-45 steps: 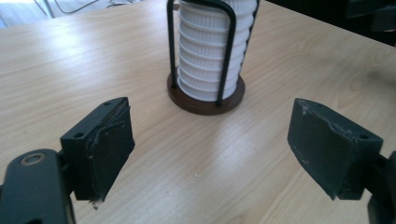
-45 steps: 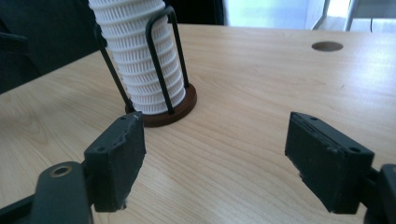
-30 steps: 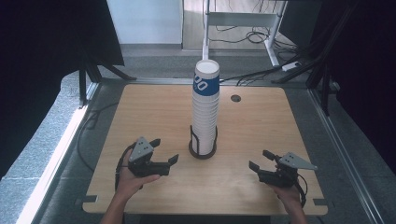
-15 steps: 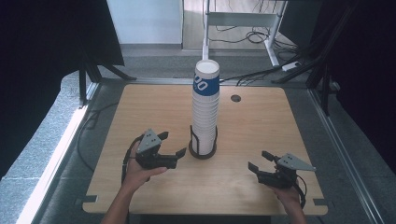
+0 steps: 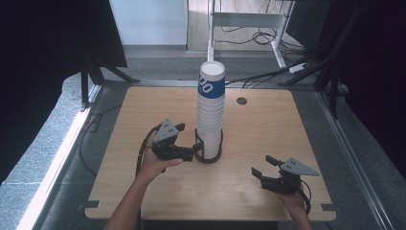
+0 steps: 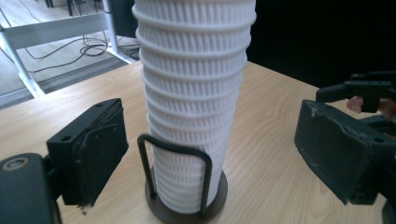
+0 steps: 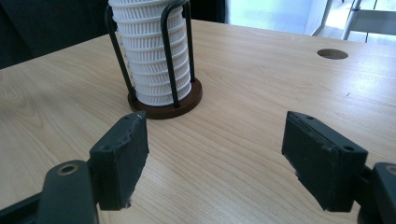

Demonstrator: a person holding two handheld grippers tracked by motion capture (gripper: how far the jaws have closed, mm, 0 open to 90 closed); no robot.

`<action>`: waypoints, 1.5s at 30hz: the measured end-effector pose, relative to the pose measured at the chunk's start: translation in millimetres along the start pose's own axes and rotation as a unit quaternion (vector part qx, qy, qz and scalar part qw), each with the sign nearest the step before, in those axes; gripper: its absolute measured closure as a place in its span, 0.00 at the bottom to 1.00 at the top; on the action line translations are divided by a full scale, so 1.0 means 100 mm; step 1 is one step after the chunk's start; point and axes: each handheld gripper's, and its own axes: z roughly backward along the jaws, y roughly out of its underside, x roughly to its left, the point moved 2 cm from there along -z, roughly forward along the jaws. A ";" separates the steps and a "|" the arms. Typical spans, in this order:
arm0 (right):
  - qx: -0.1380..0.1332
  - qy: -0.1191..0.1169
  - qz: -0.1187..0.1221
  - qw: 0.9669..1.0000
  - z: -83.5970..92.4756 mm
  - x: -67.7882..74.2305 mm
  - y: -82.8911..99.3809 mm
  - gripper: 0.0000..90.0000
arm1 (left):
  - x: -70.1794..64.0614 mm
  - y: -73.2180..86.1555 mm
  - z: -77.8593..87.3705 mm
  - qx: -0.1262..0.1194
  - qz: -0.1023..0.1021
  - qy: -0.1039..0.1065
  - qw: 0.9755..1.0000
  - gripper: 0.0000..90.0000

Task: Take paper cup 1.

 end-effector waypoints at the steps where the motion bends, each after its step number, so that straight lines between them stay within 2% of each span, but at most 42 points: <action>1: 0.000 0.000 0.000 1.000 0.00 0.00 0.00 0.25 | 0.01 -0.03 -0.04 0.001 -0.005 0.001 1.000 0.10; 11: 0.008 -0.004 0.004 1.000 -0.04 0.03 0.02 0.25 | 0.10 -0.16 -0.21 -0.001 0.005 0.020 1.000 0.08; 18: 0.011 -0.004 0.004 1.000 -0.04 0.02 0.02 0.25 | 0.13 -0.23 -0.32 -0.002 0.001 0.024 1.000 0.06; 19: 0.011 -0.003 0.004 1.000 -0.04 0.02 0.03 0.25 | 0.13 -0.23 -0.37 0.003 0.002 0.029 1.000 0.06; 28: 0.011 -0.002 0.004 1.000 -0.04 0.02 0.03 0.25 | 0.13 -0.28 -0.53 0.011 -0.003 0.025 1.000 0.06; 34: 0.015 -0.003 0.006 1.000 -0.06 0.03 0.04 0.25 | 0.16 -0.31 -0.63 0.009 0.005 0.023 1.000 0.06; 36: 0.017 -0.004 0.007 1.000 -0.06 0.03 0.04 0.25 | 0.18 -0.30 -0.68 0.014 0.009 0.016 1.000 0.07; 45: 0.019 -0.006 0.010 1.000 -0.07 0.04 0.05 0.25 | 0.16 -0.30 -0.68 0.013 -0.002 0.015 1.000 0.14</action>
